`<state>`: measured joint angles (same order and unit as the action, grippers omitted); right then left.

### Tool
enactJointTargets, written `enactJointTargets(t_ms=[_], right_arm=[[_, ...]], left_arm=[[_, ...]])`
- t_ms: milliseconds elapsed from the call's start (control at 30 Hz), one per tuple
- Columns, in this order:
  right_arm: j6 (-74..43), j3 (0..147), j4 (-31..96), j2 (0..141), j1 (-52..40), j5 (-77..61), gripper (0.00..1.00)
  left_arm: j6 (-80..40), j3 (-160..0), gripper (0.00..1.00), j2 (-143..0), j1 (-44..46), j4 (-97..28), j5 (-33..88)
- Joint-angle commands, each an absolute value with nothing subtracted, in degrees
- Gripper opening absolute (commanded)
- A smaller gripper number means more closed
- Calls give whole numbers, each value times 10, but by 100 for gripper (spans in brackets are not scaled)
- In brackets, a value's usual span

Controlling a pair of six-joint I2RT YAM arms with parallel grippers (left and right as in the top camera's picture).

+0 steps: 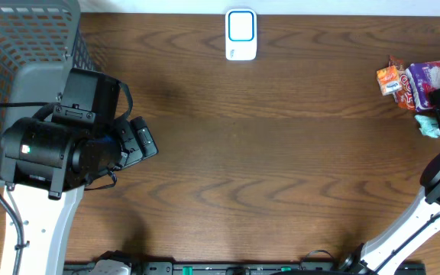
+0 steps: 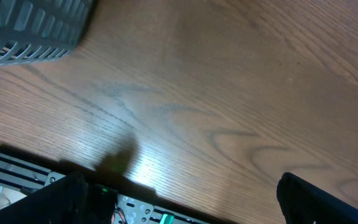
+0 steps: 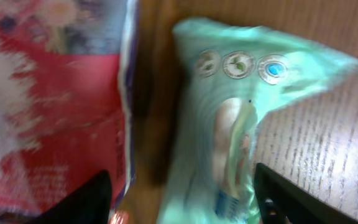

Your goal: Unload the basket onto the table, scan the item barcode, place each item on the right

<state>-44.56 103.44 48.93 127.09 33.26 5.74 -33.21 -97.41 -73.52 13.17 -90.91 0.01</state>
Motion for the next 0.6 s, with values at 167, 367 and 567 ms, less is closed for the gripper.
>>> enactJointTargets(t_ms=[167,367,567], right_arm=[[-371,1046,518,1189,335,37,82],[-371,1046,577,1064,335,48,87],[-371,1046,668,946,333,33,99]], left_arm=[[-335,-975,98,-737,129,-910,-7],[-335,-975,98,-737,129,-910,-7],[-335,-975,98,-737,129,-910,-7]])
